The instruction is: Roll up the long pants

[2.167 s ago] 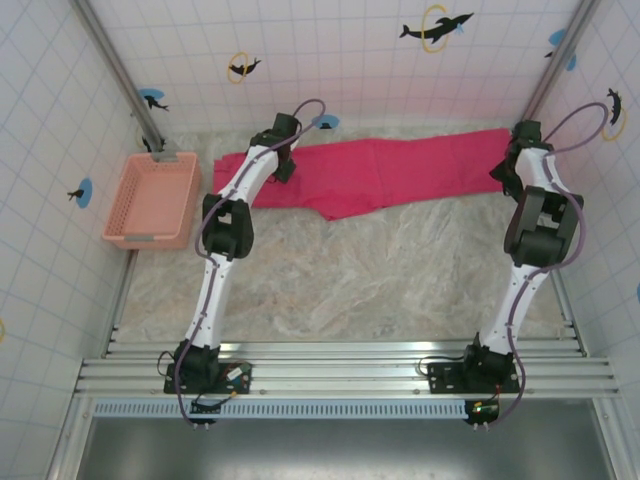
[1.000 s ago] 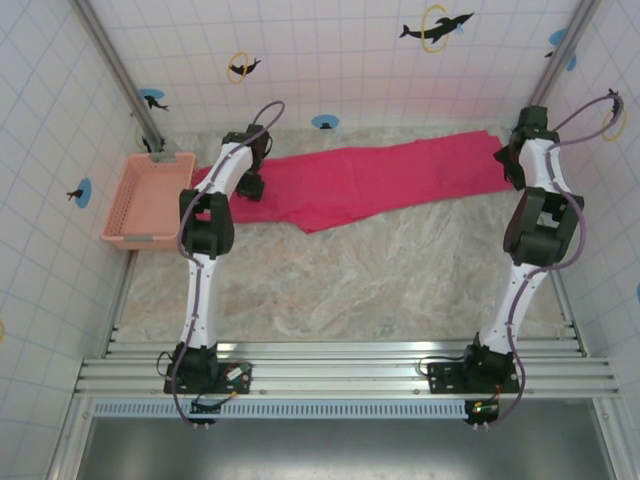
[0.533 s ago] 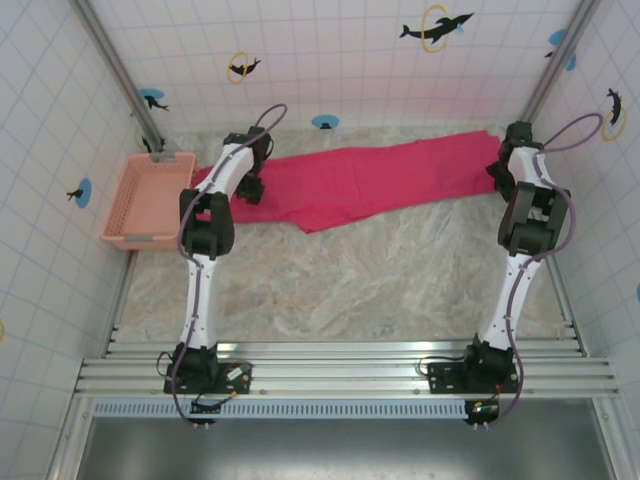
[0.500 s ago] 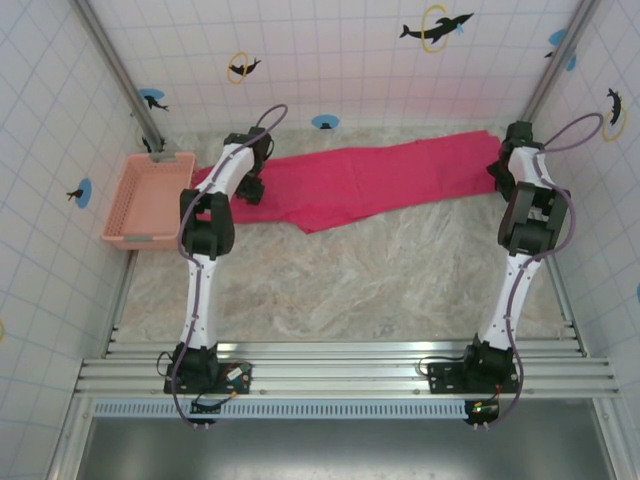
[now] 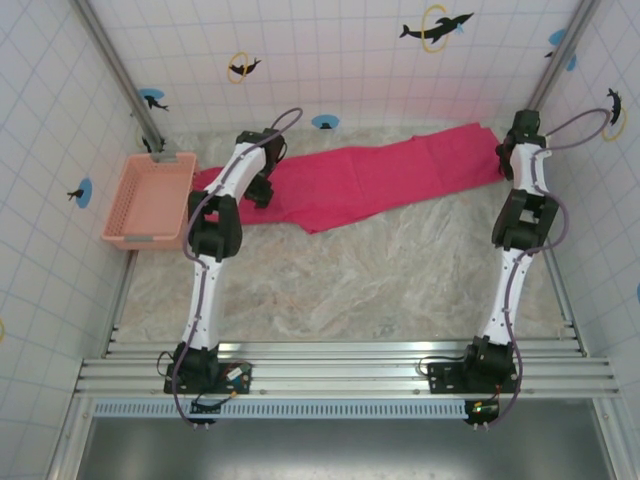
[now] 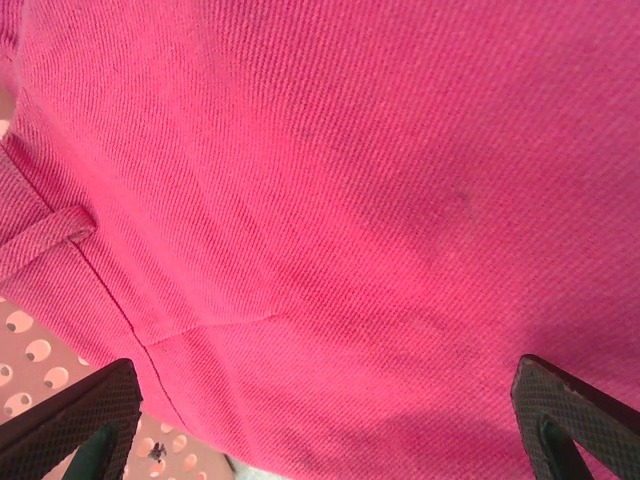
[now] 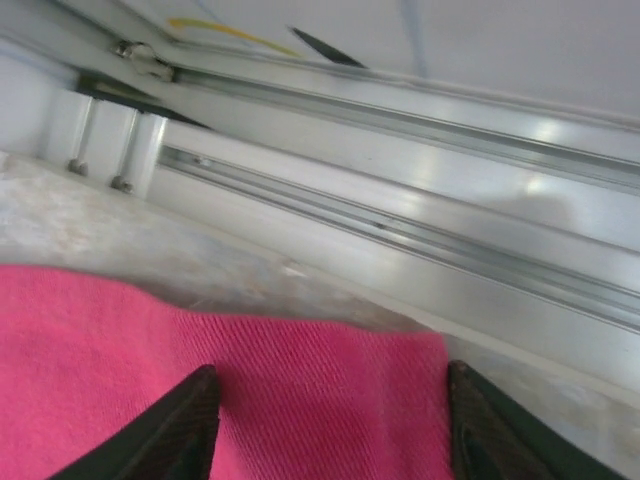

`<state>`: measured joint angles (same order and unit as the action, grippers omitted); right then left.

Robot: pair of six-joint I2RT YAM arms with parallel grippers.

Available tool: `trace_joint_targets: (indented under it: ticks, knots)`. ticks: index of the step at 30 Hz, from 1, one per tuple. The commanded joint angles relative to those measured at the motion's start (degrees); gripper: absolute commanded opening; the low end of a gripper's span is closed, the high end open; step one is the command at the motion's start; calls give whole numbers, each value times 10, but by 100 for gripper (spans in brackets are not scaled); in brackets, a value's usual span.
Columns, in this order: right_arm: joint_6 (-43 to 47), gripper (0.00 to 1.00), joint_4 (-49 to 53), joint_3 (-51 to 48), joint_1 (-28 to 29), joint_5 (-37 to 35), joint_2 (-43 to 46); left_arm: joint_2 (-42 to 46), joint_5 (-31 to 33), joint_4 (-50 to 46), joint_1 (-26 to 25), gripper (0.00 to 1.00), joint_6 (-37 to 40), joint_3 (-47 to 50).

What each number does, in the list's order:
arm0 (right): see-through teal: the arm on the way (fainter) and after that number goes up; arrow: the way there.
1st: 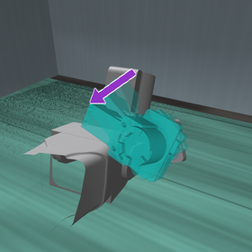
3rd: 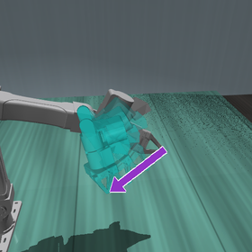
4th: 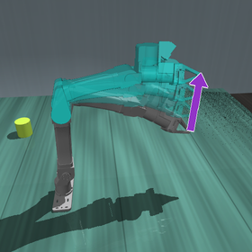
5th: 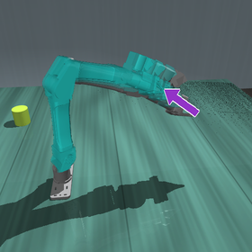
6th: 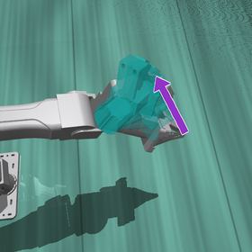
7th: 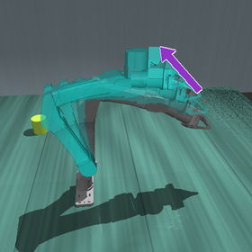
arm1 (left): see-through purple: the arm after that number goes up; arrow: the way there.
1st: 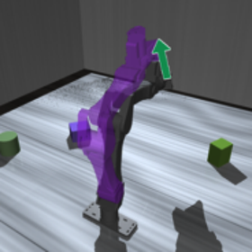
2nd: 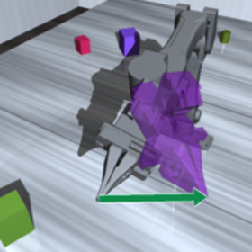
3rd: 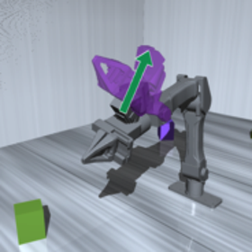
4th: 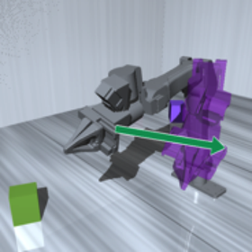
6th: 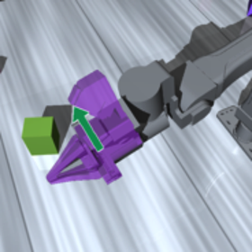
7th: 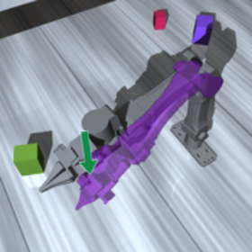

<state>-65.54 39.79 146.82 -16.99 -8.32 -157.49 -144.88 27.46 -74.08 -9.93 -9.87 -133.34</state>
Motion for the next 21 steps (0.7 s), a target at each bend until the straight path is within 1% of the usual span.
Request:
trace_joint_targets:
  ticks: [1, 5, 7, 15, 17, 18, 21]
  knots:
    - [-33, 53, 18, 19, 10, 50, -68, -16, -5, -39, -5, 98, -5, -30]
    - [-34, 49, 21, 22, 15, 51, -78, -27, -14, -51, -13, 97, -11, -65]
    - [-30, 45, 22, 24, 18, 43, -78, -30, -15, -52, -19, 97, -11, -75]
    - [-40, 15, 0, 36, 18, 72, -93, -26, -18, -50, -23, 97, -10, -77]
    - [-41, 3, 0, 35, 20, 78, -93, -25, -22, -46, -25, 98, -9, -77]
    - [-39, 0, -2, 35, 21, 78, -91, -24, -25, -44, -24, 97, -9, -78]
    - [-31, 0, -17, 20, 21, 71, -70, -23, -34, -33, -25, 97, -5, -84]
